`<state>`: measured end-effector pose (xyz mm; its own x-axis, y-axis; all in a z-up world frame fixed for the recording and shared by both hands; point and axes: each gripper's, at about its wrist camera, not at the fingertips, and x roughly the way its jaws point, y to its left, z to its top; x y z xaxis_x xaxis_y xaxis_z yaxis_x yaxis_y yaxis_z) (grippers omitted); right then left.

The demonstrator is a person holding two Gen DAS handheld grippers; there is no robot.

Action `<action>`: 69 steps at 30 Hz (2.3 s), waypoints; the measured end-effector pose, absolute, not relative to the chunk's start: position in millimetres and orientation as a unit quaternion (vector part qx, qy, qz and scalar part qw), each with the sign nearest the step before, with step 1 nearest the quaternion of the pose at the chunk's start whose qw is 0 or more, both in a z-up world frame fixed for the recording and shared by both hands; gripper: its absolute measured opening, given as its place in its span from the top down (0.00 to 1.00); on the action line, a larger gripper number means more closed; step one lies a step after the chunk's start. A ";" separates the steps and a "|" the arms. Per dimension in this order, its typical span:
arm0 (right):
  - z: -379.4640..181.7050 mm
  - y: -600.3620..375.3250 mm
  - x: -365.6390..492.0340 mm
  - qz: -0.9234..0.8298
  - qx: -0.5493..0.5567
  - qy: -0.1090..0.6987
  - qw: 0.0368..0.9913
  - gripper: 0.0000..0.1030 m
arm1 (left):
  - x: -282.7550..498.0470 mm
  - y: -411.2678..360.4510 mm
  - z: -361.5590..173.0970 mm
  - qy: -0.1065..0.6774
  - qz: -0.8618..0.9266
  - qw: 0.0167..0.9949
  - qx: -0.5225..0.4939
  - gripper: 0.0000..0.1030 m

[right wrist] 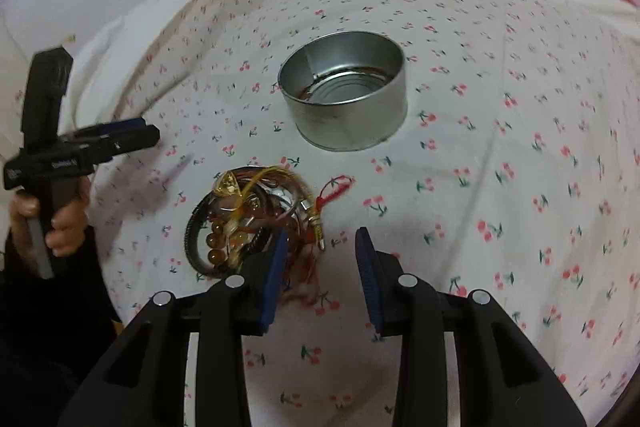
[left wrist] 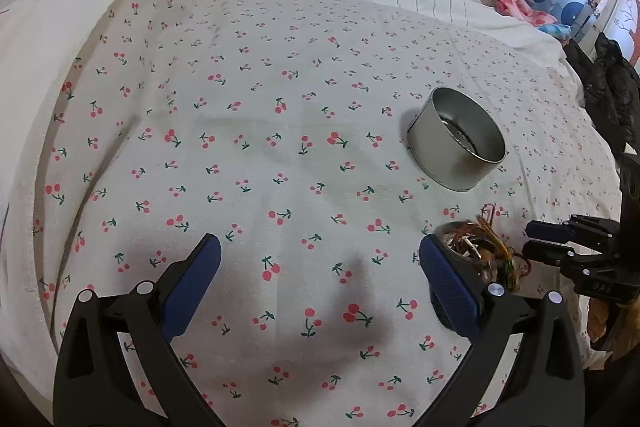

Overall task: Organize jewelry
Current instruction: 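Reach the right tool into the jewelry pile and grasp a gold beaded bracelet, then lift the beaded bracelet with the right tool while the left tool grasps a red cord bracelet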

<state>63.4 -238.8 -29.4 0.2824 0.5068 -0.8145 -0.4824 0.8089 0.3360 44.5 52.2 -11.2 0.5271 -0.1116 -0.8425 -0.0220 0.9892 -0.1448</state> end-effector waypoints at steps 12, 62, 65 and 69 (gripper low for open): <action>-3.2 -203.8 34.6 0.369 -0.052 0.471 0.799 0.66 | 43.7 50.2 -15.5 0.490 -0.023 0.869 -0.065 0.07; 65.9 -333.1 49.4 0.252 0.205 0.346 0.880 0.90 | 88.6 -162.8 -63.1 0.497 -0.222 0.834 0.092 0.44; 65.4 -337.8 50.7 0.243 0.213 0.342 0.882 0.90 | 83.5 -167.2 -63.2 0.495 -0.235 0.831 0.094 0.91; 65.5 -342.5 52.2 0.232 0.223 0.335 0.886 0.90 | 80.5 -157.5 -61.6 0.504 -0.249 0.825 0.056 0.91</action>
